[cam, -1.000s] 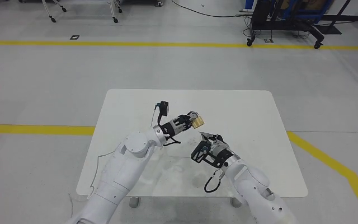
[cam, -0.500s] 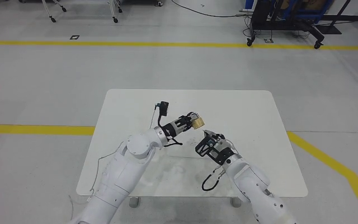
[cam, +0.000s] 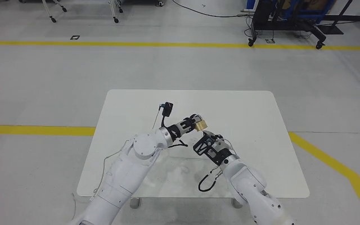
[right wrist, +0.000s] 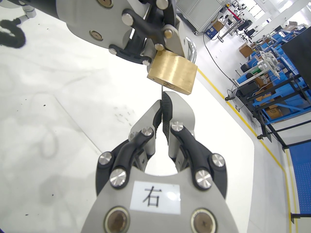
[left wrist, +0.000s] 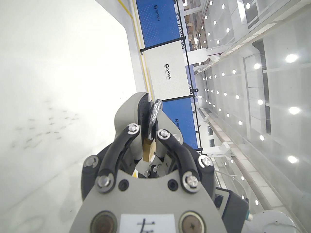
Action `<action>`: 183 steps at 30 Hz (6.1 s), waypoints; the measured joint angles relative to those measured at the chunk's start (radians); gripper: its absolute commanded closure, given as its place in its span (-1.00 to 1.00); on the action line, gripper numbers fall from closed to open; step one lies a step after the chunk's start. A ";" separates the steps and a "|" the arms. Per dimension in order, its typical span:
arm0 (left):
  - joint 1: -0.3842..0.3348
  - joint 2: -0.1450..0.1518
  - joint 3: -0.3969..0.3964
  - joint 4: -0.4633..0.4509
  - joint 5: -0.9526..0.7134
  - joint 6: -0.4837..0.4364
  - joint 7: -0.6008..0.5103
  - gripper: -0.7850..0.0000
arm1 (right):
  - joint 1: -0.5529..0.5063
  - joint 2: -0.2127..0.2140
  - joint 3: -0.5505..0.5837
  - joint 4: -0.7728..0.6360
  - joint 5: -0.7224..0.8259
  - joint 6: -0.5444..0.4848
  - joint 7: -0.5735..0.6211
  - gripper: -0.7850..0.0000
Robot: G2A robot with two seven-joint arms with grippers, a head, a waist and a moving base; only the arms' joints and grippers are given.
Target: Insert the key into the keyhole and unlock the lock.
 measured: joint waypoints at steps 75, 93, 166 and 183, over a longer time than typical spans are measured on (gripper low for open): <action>0.008 -0.037 0.077 -0.042 0.394 0.170 0.162 1.00 | 0.027 -0.022 0.028 0.072 0.095 -0.031 0.103 1.00; 0.003 -0.041 0.077 -0.028 0.409 0.178 0.124 1.00 | 0.023 -0.023 0.039 0.075 0.121 -0.068 0.091 1.00; -0.052 -0.079 -0.093 0.169 -0.064 0.309 -0.099 1.00 | -0.105 0.008 0.117 -0.080 -0.250 -0.072 -0.027 1.00; -0.052 -0.080 -0.147 0.239 -0.302 0.362 -0.210 1.00 | -0.056 0.018 0.058 -0.007 -0.514 -0.069 -0.184 1.00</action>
